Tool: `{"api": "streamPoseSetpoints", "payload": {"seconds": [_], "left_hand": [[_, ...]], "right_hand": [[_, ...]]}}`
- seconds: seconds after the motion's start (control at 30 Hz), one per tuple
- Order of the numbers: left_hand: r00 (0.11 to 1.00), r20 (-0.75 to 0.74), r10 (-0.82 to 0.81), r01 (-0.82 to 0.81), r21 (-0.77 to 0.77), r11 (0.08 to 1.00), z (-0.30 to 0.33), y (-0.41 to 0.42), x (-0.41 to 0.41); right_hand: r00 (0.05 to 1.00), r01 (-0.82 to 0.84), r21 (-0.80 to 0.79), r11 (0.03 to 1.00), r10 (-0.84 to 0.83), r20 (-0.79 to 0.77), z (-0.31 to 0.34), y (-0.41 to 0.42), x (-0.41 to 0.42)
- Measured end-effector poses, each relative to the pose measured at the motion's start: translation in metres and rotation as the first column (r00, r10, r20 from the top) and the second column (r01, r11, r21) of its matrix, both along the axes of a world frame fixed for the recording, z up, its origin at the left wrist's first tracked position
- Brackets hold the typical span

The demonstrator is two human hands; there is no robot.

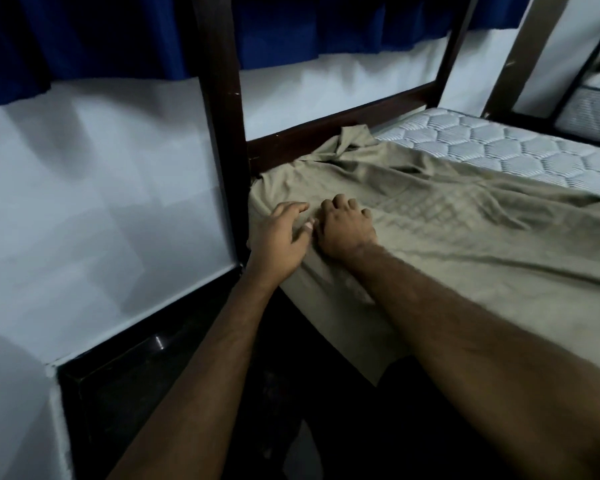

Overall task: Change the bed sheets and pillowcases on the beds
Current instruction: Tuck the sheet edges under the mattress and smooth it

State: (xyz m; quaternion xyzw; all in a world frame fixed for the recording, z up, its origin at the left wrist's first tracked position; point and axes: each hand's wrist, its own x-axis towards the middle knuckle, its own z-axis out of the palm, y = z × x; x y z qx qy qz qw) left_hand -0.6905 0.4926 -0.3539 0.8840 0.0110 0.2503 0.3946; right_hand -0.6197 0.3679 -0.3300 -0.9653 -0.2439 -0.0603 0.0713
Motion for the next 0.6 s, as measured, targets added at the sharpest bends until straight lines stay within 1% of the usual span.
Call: {"api": "streamPoseSetpoints", "payload": {"seconds": [0.07,0.17,0.23,0.3,0.37,0.43,0.5,0.6], "left_hand": [[0.996,-0.085,-0.023,0.032,0.101,0.994,0.000,-0.017,0.015],[0.979,-0.194,-0.057,0.107,0.256,0.961,-0.006,-0.049,0.037],[0.969,-0.246,-0.032,0.135,0.418,0.898,-0.013,-0.065,0.045],[0.970,-0.243,0.018,0.119,0.536,0.836,-0.019,-0.075,0.058],[0.965,-0.252,0.067,0.104,0.607,0.788,-0.024,-0.078,0.068],[0.956,-0.274,0.108,0.102,0.650,0.753,-0.027,-0.079,0.079],[0.943,-0.299,0.146,0.094,0.660,0.746,-0.027,-0.078,0.091],[0.941,-0.292,0.169,0.083,0.686,0.722,-0.029,-0.079,0.095]], "right_hand": [[0.999,0.026,0.020,0.999,-0.026,-0.019,-0.006,-0.025,-0.003],[0.993,0.119,0.108,0.987,-0.117,-0.028,-0.023,-0.060,-0.005],[0.985,0.173,0.148,0.974,-0.168,-0.045,-0.033,-0.076,-0.005],[0.986,0.158,0.151,0.976,-0.147,-0.080,-0.038,-0.088,0.005],[0.985,0.141,0.145,0.979,-0.125,-0.116,-0.043,-0.097,0.018],[0.982,0.179,0.162,0.970,-0.165,-0.097,-0.049,-0.101,0.031],[0.975,0.219,0.168,0.961,-0.211,-0.068,-0.055,-0.097,0.044],[0.967,0.253,0.157,0.955,-0.247,-0.059,-0.060,-0.090,0.053]]}}
